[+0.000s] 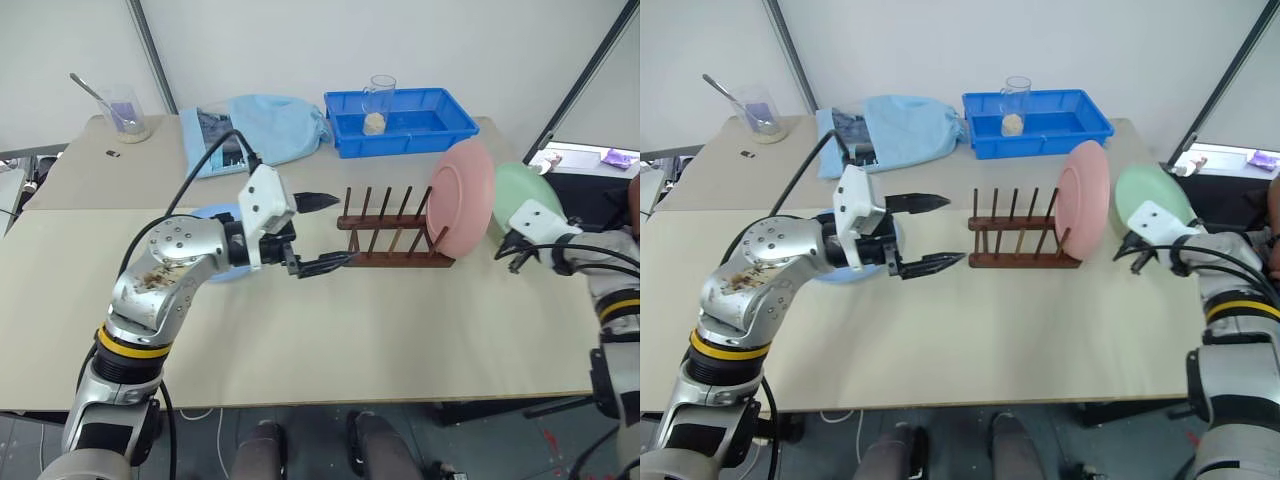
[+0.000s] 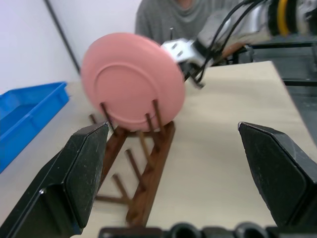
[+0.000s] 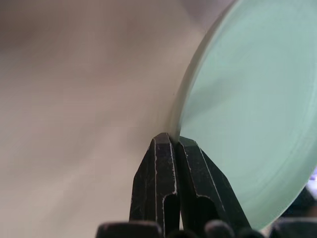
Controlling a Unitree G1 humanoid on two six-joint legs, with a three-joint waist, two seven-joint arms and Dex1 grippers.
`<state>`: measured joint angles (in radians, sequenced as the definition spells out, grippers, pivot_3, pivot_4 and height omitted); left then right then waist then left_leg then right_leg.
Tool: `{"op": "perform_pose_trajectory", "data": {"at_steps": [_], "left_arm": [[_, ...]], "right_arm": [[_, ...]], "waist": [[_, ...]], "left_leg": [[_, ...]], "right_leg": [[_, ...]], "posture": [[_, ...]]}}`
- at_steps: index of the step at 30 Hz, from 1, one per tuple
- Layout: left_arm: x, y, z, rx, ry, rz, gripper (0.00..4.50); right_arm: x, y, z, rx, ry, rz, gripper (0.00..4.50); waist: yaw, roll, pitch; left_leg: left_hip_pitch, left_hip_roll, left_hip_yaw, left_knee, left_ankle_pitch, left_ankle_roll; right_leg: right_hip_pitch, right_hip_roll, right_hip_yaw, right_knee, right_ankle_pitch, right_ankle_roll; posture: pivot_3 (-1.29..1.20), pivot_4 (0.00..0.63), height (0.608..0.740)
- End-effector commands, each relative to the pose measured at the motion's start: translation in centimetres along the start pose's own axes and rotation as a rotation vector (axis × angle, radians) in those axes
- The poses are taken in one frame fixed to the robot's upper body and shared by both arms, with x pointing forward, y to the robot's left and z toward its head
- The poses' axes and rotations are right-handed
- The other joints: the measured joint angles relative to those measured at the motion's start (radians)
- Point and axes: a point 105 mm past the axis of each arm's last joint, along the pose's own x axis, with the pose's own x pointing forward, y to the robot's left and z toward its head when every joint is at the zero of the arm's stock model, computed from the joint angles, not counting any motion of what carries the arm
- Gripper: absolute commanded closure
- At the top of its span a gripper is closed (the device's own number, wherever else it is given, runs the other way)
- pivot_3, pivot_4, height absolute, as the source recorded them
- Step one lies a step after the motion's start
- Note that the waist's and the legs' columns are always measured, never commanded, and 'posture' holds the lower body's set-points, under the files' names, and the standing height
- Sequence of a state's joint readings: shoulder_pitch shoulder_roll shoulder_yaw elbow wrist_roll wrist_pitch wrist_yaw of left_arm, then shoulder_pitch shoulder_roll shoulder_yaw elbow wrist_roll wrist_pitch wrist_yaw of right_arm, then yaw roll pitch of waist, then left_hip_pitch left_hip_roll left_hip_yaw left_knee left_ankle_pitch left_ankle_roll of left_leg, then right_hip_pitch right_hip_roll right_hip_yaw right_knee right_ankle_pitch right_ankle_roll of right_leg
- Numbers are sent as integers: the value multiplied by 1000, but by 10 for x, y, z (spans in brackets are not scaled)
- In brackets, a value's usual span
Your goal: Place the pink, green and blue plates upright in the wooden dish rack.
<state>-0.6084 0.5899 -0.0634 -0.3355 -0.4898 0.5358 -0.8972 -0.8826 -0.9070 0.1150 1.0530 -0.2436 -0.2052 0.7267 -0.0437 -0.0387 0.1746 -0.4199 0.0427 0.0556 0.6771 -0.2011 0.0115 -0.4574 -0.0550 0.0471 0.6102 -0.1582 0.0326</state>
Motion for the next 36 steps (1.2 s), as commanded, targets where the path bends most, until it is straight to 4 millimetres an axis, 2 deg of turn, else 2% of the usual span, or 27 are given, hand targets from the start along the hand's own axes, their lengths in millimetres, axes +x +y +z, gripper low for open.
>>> {"op": "perform_pose_trajectory", "data": {"at_steps": [1,4,7,10,14,19,22,26,30,36], "left_arm": [[-14,2,13,17,-45,-2,0],[-24,2,12,5,-36,-14,0],[-32,6,8,4,-10,2,0],[-35,10,6,5,2,16,0],[-35,8,6,-3,-5,-4,0],[-32,0,7,-19,-20,-51,0],[-29,-6,8,-15,-33,-81,0],[-25,-12,9,-30,-47,-115,0],[-24,-13,8,-28,-45,-121,0],[-22,-16,10,-30,-55,-134,0]], "right_arm": [[-35,-53,46,9,-187,-169,4462],[-69,-76,94,9,-363,-247,4462],[-98,-76,147,74,-591,-228,4462],[-125,-55,202,217,-861,-81,4462],[-148,-23,232,440,-1052,195,4462],[-157,10,239,645,-1081,467,4462],[-149,22,229,722,-1029,529,4462],[-130,42,208,741,-897,600,4462],[-124,50,205,733,-861,640,4462],[-118,46,203,722,-838,636,4462]], "waist": [[-4,0,0],[-9,0,0],[-8,1,0],[-7,1,0],[7,1,0],[31,1,0],[34,1,0],[33,0,0],[26,0,0],[25,0,0]], "left_leg": [[0,0,0,0,0,0],[2,1,1,0,0,0],[4,2,0,0,0,0],[5,5,1,0,0,0],[4,6,0,0,0,0],[-1,6,0,0,0,0],[-3,5,0,0,0,0],[-3,3,0,1,0,0],[-2,3,0,1,0,0],[-1,6,-1,1,0,0]], "right_leg": [[0,0,0,0,0,0],[0,0,0,1,0,0],[0,2,0,2,0,0],[1,4,0,3,0,-1],[1,6,0,3,0,-2],[-1,4,-1,0,0,-2],[-1,2,-3,-2,0,-2],[-1,1,-3,-2,0,-2],[-1,1,-3,-1,0,-2],[-1,4,-3,0,1,-2]], "posture": [[0,150,720],[0,150,720],[0,150,720],[0,150,720],[0,150,720],[0,150,720],[0,150,720],[0,150,720],[0,150,720],[0,150,720]]}}
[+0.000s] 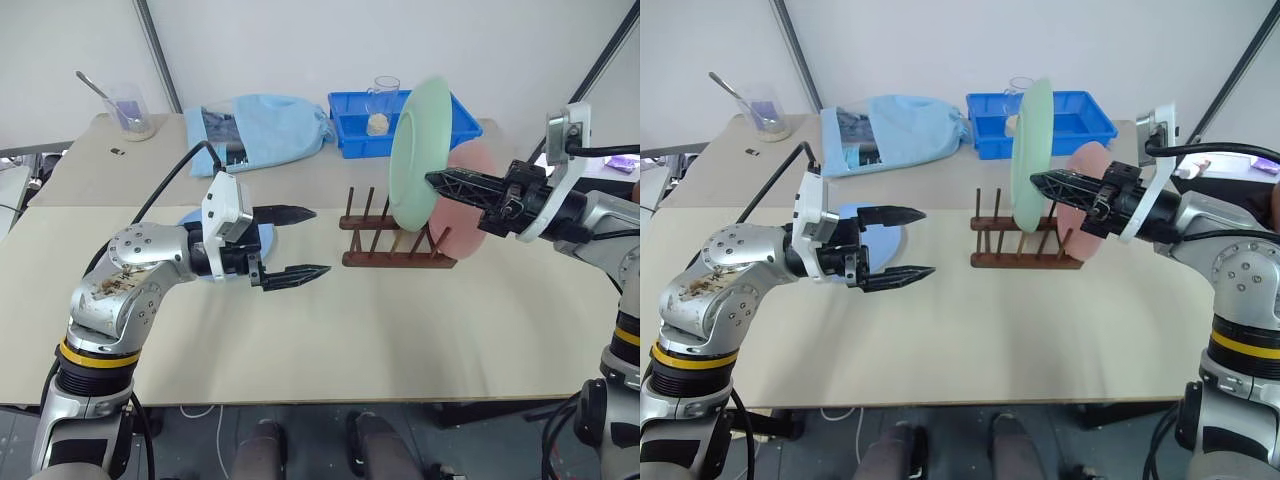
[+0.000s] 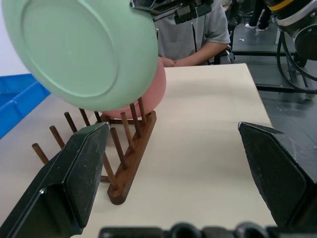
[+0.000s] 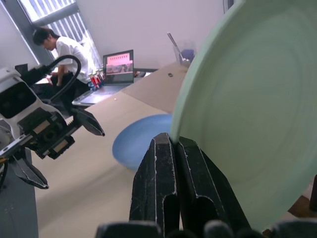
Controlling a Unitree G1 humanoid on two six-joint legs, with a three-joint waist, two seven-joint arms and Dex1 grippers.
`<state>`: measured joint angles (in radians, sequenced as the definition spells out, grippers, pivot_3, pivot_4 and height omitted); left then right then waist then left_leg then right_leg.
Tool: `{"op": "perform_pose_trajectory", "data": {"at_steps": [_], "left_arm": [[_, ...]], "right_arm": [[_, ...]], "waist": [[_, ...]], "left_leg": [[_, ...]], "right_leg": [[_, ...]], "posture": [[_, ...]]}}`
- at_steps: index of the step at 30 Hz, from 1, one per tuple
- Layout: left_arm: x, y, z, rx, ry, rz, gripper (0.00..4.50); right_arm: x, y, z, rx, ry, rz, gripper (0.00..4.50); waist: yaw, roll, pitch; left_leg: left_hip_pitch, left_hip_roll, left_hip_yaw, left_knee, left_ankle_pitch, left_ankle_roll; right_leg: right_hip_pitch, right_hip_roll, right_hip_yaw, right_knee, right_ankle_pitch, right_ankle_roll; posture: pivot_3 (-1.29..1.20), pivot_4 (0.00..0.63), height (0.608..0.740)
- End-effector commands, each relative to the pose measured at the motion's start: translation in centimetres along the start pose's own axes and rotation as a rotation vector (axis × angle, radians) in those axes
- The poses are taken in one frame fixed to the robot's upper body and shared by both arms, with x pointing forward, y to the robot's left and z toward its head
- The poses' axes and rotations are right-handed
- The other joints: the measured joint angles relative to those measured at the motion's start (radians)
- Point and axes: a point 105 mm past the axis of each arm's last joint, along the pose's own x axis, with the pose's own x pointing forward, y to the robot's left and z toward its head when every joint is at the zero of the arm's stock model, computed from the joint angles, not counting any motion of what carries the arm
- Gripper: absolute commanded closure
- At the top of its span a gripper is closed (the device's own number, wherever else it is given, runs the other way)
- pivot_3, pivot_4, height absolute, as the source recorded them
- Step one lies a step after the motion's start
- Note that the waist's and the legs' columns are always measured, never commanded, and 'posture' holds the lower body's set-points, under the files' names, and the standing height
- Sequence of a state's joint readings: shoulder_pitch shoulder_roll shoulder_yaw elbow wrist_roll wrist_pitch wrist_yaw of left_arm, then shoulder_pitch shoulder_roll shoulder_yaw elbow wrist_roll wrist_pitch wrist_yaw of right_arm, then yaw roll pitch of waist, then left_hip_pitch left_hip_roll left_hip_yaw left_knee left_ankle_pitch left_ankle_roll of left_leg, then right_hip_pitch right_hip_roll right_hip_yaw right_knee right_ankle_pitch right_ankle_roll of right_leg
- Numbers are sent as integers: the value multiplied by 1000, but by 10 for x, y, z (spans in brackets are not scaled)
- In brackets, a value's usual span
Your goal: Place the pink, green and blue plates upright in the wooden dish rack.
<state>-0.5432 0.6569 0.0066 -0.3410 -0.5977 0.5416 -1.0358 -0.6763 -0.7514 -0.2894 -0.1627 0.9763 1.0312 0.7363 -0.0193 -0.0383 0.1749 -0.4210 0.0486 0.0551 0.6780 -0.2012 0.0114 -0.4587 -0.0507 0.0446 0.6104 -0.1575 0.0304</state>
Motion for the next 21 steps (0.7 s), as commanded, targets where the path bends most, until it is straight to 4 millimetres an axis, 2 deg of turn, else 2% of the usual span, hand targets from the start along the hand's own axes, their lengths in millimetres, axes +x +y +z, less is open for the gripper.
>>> {"op": "perform_pose_trajectory", "data": {"at_steps": [1,10,21], "left_arm": [[2,-6,11,36,-35,-24,0],[3,-8,11,28,-45,-27,0],[6,-6,12,26,-59,-28,0]], "right_arm": [[-5,2,17,-74,-26,5,4462],[-11,5,26,-86,-20,14,4462],[-15,-9,14,-54,20,-24,4462]], "waist": [[2,0,0],[4,0,0],[3,0,0]], "left_leg": [[0,0,0,0,0,0],[-1,0,0,0,0,0],[-1,0,0,0,0,0]], "right_leg": [[0,0,0,0,0,0],[0,0,0,-2,0,0],[0,0,0,-2,0,0]], "posture": [[0,150,720],[0,150,720],[0,150,720]]}}
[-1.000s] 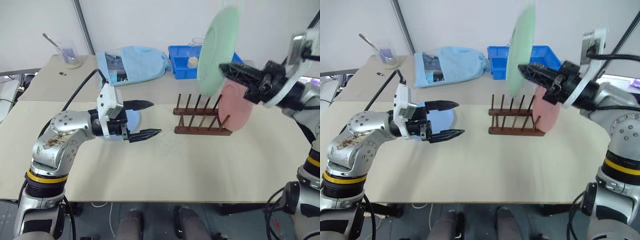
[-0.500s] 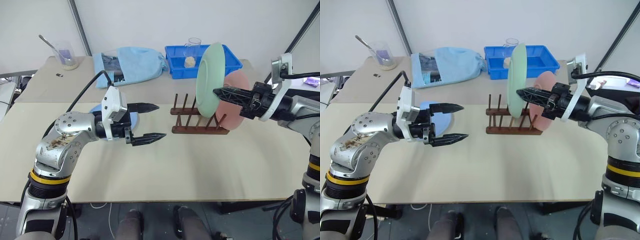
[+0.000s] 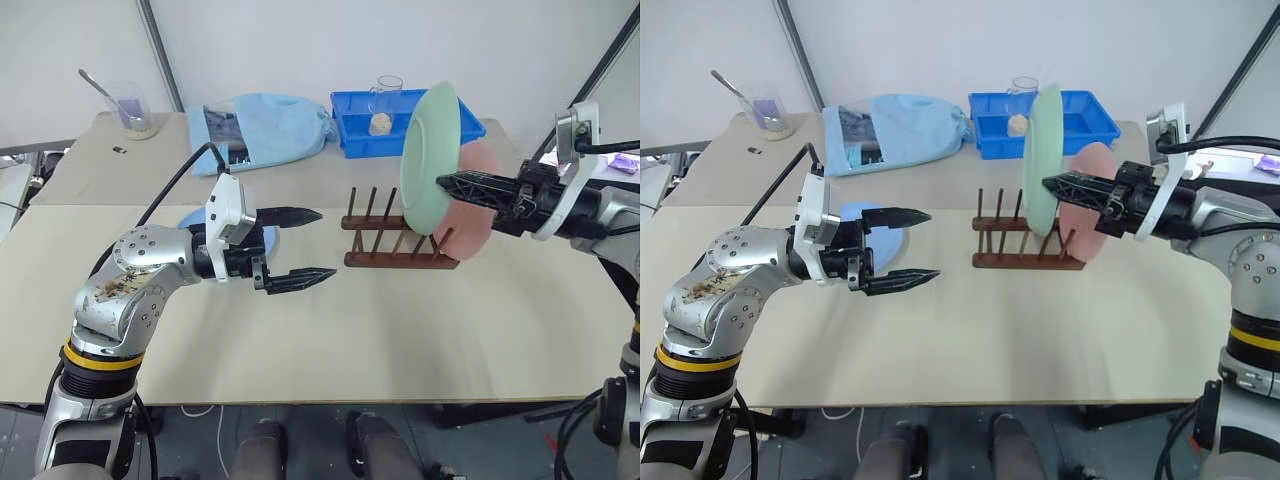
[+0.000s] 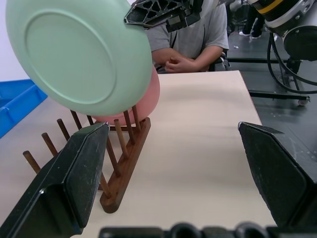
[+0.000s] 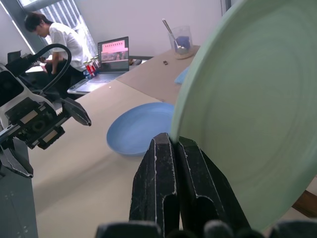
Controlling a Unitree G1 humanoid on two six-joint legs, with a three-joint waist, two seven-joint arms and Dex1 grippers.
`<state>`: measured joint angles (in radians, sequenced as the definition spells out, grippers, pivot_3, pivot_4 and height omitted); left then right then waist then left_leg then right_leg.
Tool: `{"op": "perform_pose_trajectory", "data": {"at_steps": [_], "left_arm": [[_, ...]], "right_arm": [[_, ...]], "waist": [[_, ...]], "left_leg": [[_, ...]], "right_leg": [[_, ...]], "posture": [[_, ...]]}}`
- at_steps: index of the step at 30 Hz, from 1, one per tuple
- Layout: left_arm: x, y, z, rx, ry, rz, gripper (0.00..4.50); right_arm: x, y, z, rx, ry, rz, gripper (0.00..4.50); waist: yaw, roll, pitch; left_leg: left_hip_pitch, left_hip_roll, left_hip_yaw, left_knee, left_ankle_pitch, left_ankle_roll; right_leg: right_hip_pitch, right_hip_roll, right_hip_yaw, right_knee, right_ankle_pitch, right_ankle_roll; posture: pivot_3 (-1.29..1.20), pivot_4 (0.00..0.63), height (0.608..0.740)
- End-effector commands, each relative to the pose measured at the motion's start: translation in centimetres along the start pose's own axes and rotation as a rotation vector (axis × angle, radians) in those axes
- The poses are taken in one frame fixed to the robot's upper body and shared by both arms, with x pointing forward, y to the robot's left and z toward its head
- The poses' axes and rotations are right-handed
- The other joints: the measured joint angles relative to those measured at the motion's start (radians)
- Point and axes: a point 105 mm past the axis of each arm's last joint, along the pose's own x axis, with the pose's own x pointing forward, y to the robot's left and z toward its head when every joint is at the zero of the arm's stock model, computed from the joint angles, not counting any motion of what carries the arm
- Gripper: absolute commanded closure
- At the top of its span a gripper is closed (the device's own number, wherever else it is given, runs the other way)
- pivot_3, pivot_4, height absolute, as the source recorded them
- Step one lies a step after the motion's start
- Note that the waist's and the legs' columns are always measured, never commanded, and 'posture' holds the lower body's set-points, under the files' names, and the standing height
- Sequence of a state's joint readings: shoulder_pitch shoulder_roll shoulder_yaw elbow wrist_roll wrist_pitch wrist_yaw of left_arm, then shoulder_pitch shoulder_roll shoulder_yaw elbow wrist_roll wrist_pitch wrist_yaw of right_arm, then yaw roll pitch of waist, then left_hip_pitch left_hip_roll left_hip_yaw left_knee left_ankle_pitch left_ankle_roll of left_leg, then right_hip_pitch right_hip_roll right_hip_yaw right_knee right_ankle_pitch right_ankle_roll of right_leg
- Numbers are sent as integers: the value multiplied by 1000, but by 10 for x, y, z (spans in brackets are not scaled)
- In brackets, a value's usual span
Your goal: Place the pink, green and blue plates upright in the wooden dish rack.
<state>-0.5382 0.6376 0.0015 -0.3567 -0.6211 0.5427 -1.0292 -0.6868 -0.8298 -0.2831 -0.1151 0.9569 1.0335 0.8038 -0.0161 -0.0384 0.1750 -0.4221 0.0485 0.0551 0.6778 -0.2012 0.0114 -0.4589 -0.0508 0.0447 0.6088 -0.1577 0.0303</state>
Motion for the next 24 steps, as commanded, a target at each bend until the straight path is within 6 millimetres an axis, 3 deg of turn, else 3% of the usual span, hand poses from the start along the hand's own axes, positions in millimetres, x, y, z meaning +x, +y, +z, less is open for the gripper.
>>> {"op": "perform_pose_trajectory", "data": {"at_steps": [1,11,24], "left_arm": [[2,-1,9,34,-27,-10,0],[-7,11,24,7,-94,76,0],[-7,10,25,17,-88,93,0]], "right_arm": [[-2,-3,9,-38,-21,-11,4462],[1,-17,3,-15,31,-8,4462],[8,-42,1,91,78,-43,4462]], "waist": [[0,0,0],[-2,0,0],[1,0,0]], "left_leg": [[0,0,0,0,0,0],[0,0,0,0,0,0],[-1,0,0,0,0,0]], "right_leg": [[0,0,0,0,0,0],[0,0,0,0,0,0],[0,0,0,-1,0,0]], "posture": [[0,150,720],[0,150,720],[0,150,720]]}}
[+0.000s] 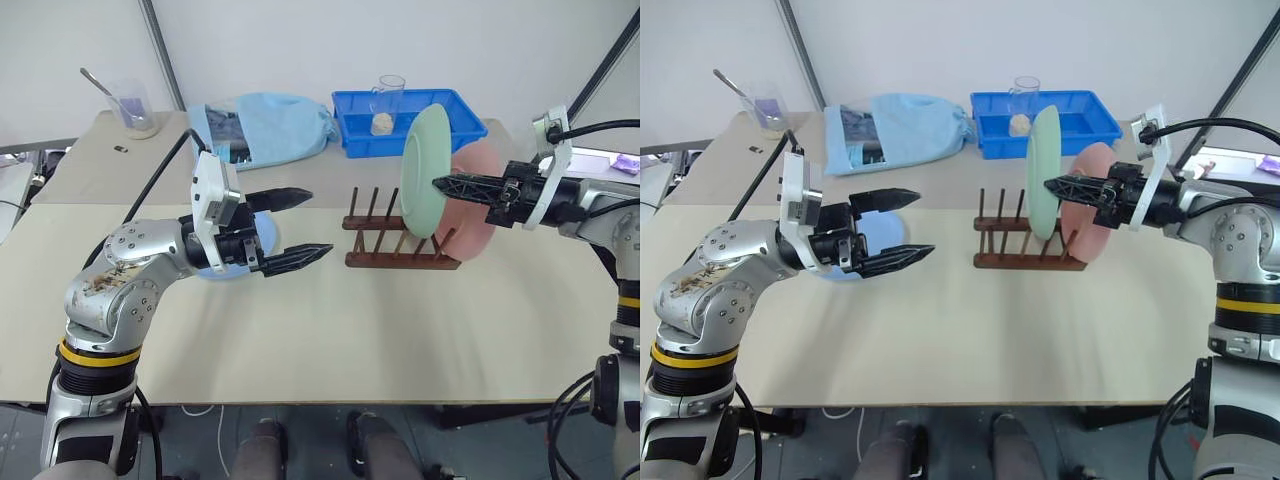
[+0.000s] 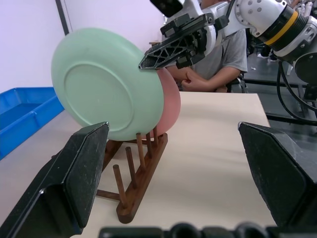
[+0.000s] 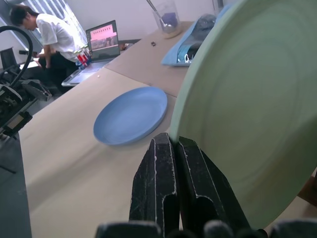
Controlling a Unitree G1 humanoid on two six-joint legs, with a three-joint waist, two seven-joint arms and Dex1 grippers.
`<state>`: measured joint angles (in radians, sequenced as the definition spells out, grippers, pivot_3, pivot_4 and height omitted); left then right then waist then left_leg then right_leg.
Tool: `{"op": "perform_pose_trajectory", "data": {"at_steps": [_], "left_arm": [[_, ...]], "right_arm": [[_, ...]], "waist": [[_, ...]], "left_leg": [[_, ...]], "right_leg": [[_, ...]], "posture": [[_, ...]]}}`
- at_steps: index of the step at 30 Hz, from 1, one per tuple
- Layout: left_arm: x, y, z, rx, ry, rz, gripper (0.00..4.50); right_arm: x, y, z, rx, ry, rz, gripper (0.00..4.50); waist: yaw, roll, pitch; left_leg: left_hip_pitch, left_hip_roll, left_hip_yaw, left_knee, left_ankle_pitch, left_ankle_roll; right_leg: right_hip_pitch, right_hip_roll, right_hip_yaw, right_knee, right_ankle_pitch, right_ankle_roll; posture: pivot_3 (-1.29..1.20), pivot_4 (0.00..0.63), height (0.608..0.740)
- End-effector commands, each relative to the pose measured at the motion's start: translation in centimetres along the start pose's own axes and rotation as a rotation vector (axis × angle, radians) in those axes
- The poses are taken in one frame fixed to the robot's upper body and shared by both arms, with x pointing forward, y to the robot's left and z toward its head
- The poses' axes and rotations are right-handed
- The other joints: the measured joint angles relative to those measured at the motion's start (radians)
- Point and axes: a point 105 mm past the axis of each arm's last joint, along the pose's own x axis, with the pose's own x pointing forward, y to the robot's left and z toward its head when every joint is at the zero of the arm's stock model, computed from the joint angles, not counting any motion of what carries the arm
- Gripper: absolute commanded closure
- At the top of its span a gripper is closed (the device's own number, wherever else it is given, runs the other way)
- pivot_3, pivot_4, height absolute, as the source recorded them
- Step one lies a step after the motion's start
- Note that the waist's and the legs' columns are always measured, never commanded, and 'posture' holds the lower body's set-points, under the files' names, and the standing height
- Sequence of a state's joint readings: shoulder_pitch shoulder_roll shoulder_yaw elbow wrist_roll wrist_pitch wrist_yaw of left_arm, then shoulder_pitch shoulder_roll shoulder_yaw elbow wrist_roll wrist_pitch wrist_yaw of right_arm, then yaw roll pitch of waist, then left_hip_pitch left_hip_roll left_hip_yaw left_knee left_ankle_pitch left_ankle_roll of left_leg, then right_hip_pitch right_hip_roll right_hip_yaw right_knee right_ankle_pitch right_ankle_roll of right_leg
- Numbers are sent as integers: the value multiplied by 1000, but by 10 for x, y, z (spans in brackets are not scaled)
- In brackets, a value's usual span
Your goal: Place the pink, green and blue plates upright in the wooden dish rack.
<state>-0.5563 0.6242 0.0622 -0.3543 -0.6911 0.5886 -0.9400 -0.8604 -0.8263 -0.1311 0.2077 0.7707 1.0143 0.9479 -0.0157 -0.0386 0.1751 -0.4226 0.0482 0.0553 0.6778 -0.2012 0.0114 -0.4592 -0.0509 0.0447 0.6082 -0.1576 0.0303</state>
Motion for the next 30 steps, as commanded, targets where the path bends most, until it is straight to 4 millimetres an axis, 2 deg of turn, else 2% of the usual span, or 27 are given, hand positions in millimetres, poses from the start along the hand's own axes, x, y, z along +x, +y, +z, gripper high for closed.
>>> {"op": "perform_pose_trajectory", "data": {"at_steps": [1,6,11,14,19,23,26,30], "left_arm": [[0,-3,12,52,-25,-5,0],[-1,-3,11,53,-23,-4,0],[-2,-3,10,51,-17,-1,0],[-3,-3,9,51,-13,3,0],[-8,1,6,45,13,34,0],[-14,2,0,39,44,73,0],[-26,8,-8,39,82,160,0],[-54,19,-19,16,128,371,0]], "right_arm": [[-4,-2,11,-18,-9,-9,4462],[-3,-7,13,5,-8,-21,4462],[-3,-7,16,-27,-32,-30,2777],[-4,-7,28,-71,-72,-50,1764],[-18,-9,45,-257,-63,-134,39],[-29,-6,54,-376,-46,-153,39],[-33,6,48,-467,20,-103,39],[-34,31,32,-591,117,22,39]], "waist": [[1,0,0],[1,0,0],[1,0,0],[1,0,0],[1,0,0],[0,0,0],[-1,0,0],[-3,0,0]], "left_leg": [[0,0,0,0,0,0],[0,0,0,0,0,0],[0,0,0,0,0,0],[0,0,0,0,0,0],[0,0,0,0,0,0],[0,0,0,-1,0,0],[-1,0,1,-1,0,0],[0,1,1,-3,0,0]], "right_leg": [[0,0,0,0,0,0],[0,0,0,0,0,0],[0,0,0,0,0,0],[0,0,0,0,0,0],[-1,0,0,0,0,0],[-1,0,0,0,0,0],[-1,0,0,0,0,0],[-2,0,0,0,-1,-1]], "posture": [[0,150,720],[0,150,720],[0,150,720],[0,150,720],[0,150,720],[0,150,720],[0,150,720],[0,150,720]]}}
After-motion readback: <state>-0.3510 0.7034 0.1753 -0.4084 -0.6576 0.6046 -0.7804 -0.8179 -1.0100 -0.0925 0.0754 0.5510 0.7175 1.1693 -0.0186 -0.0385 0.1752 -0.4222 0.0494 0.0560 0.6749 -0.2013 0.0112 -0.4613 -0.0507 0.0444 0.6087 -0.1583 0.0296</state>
